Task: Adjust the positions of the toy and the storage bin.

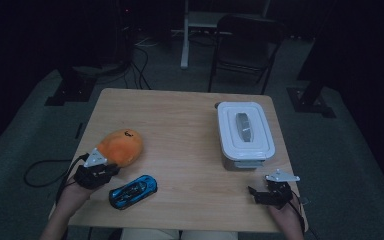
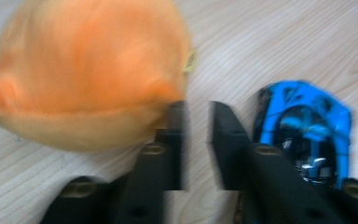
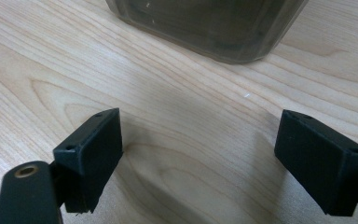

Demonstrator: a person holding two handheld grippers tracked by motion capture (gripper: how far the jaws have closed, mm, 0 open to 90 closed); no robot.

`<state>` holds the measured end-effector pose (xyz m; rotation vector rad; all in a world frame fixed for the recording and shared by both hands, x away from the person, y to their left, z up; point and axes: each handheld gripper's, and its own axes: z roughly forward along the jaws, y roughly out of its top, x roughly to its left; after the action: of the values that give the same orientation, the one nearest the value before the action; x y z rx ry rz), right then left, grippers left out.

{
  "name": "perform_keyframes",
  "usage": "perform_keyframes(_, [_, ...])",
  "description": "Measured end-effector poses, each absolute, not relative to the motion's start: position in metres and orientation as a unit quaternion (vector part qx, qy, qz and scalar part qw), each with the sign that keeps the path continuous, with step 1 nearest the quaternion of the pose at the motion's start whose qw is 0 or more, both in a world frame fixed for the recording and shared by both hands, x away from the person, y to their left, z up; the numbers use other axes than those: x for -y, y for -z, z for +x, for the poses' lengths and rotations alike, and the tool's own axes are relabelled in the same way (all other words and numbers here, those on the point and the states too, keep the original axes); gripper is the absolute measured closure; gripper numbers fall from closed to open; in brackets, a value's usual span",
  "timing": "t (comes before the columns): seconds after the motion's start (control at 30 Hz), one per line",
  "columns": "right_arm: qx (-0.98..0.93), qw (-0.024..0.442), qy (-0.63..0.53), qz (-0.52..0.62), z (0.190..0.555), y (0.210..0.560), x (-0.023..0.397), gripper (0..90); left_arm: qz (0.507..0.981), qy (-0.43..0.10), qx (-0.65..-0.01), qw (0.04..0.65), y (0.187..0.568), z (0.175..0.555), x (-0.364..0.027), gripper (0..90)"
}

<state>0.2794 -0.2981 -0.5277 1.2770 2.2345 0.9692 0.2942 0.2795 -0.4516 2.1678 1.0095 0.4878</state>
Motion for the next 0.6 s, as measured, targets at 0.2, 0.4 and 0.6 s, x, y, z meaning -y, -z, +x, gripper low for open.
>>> perform_keyframes(0.2, [-0.797, 0.195, -0.346, 0.456, 0.279, 0.528, 0.298, 14.7, 0.816, -0.208, -0.407, 0.353, 0.433, 0.295, -0.285, 39.9])
perform_keyframes(0.4, [-0.797, 0.195, -0.346, 0.456, 0.279, 0.528, 0.298, 14.7, 0.811, -0.229, -0.418, 0.339, 0.413, 0.322, -0.282, 19.5])
perform_keyframes(0.6, [-0.797, 0.195, -0.345, 0.456, 0.279, 0.528, 0.298, 14.6, 0.835, -0.212, -0.397, 0.316, 0.419, 0.354, -0.273, 19.4])
